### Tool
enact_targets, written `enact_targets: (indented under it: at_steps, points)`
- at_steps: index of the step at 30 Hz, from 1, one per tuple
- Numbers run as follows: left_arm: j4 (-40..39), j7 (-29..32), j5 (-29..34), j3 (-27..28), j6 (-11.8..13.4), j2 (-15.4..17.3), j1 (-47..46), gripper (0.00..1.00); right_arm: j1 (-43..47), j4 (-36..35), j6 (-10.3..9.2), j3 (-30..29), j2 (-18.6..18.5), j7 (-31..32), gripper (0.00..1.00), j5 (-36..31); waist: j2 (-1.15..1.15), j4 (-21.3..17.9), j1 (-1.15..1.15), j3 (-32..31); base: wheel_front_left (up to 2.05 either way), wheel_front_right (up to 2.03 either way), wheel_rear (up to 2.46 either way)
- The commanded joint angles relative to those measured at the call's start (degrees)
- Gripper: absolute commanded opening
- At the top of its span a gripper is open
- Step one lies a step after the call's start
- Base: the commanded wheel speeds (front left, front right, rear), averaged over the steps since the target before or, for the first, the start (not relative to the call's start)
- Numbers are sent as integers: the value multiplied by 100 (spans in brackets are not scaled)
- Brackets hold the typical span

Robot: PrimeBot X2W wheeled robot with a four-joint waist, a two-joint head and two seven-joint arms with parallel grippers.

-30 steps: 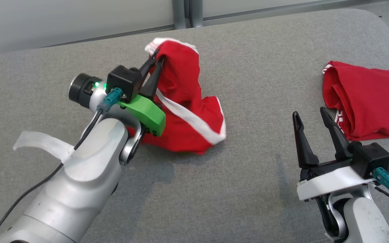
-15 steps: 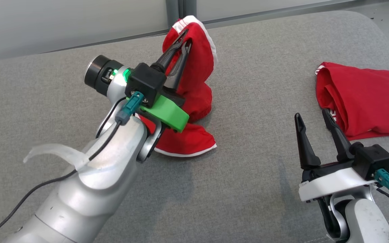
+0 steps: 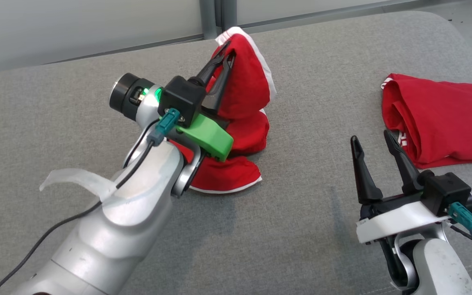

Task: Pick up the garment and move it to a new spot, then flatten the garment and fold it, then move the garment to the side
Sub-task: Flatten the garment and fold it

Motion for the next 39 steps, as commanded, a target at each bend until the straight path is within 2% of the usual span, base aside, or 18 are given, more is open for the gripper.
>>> enact_targets:
  at_steps: [1,12,13,14,16,17,23,32,39]
  points:
    - [155,10,-65,30,-52,-34,-150,0,-105,9,0,45,-9,-31,100,20,34,-97,0,70,0,0,0]
    - [2440,31,-184,130,-371,-128,-1005,0,-452,243,-1,394,-9,-177,100,220,34,-873,0,532,0,0,0]
    - [2655,89,-181,125,-393,-131,-1063,7,-481,265,-1,408,-8,-197,100,236,34,-925,0,574,0,0,0]
    - [2844,127,-180,122,-427,-123,-1132,40,-502,282,-1,422,-7,-212,100,240,34,-969,0,614,0,0,0]
    - [3221,240,-240,139,-465,-95,-1200,97,-540,312,-1,429,-7,-256,100,274,34,-1029,0,683,0,0,0]
    - [3397,297,-261,140,-495,-75,-1212,100,-553,329,-1,418,-8,-268,100,266,34,-1041,0,707,0,0,0]
    - [4087,362,-398,211,-515,-15,-1322,100,-548,393,0,311,-7,-338,100,209,34,-916,0,747,0,0,0]
    - [4470,130,-622,370,-540,-136,-1360,100,-541,366,0,257,-10,-327,100,137,34,-463,0,537,0,0,0]
    - [4732,215,-971,629,-592,-92,-1143,100,-468,328,-1,272,-10,-270,100,148,34,-376,0,491,0,0,0]
